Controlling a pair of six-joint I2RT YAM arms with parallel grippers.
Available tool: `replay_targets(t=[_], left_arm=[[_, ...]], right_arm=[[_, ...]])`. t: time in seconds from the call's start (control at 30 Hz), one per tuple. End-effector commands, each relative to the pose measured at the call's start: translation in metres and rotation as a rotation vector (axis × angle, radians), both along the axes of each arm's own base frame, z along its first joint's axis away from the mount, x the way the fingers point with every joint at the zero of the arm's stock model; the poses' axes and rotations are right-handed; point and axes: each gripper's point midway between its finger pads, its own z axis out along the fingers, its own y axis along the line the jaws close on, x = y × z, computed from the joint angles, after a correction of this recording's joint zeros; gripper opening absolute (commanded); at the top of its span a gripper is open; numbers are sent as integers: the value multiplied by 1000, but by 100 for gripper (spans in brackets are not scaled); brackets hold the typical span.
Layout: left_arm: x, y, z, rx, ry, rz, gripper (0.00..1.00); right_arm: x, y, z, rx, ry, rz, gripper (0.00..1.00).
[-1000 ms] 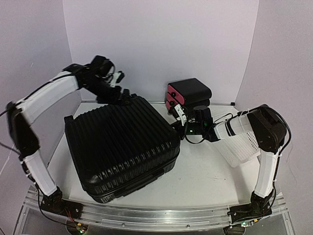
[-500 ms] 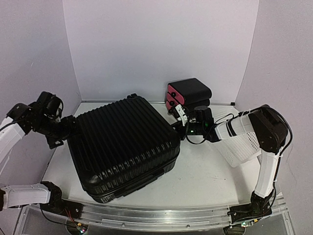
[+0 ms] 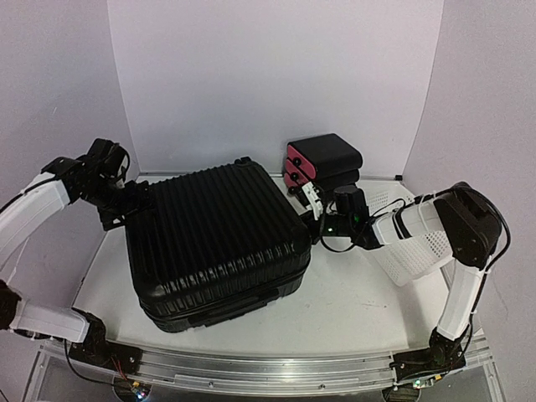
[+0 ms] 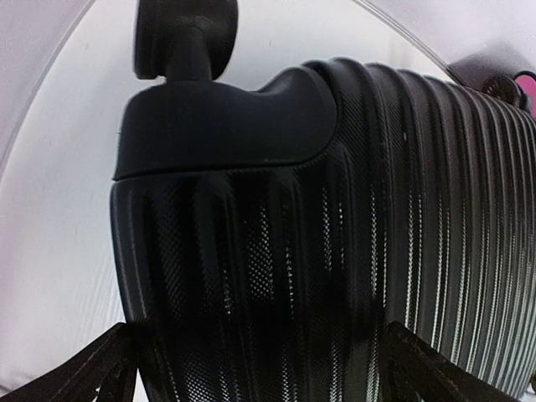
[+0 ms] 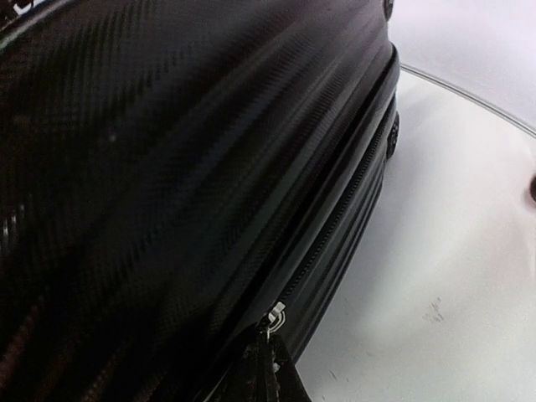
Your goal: Open, take out, and arrange the luggage
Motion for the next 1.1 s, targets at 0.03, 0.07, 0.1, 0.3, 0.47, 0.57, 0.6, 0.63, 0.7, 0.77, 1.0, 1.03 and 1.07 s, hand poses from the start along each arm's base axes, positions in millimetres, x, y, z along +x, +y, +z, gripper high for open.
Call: replay_targets(t=[0.03, 0.07, 0.1, 0.3, 0.47, 0.57, 0.6, 0.63, 0.7, 0.77, 1.0, 1.03, 1.07], left_arm=[[94, -46, 17, 76, -147, -259, 100], [108, -52, 18, 85, -151, -287, 100], [122, -59, 17, 85, -149, -317, 100], [184, -88, 0, 87, -142, -439, 99], [205, -104, 1, 79, -178, -521, 100], [194, -97, 27, 103, -205, -520, 99], [185, -92, 40, 121, -221, -513, 99], [176, -86, 53, 150, -241, -501, 100], [149, -79, 75, 204, -272, -491, 100], [115, -84, 93, 244, -303, -510, 99], [-39, -143, 98, 295, -462, -728, 98], [-55, -149, 94, 346, -504, -764, 99], [-68, -154, 90, 404, -540, -786, 99]], right_arm=[[-71, 50, 43, 79, -69, 115, 0], [-78, 54, 42, 71, -72, 100, 0], [-85, 58, 42, 64, -71, 87, 0], [-125, 88, 43, 52, -82, 63, 0], [-119, 100, 38, 56, -53, -25, 0], [-114, 95, 32, 37, -63, -62, 0], [-115, 95, 32, 31, -74, -52, 0], [-116, 94, 30, 21, -83, -41, 0], [-120, 93, 25, 3, -99, -18, 0], [-124, 93, 22, -10, -118, 13, 0], [-134, 92, 21, -22, -149, 78, 0], [-135, 92, 21, -19, -147, 82, 0], [-134, 93, 23, -15, -145, 83, 0]])
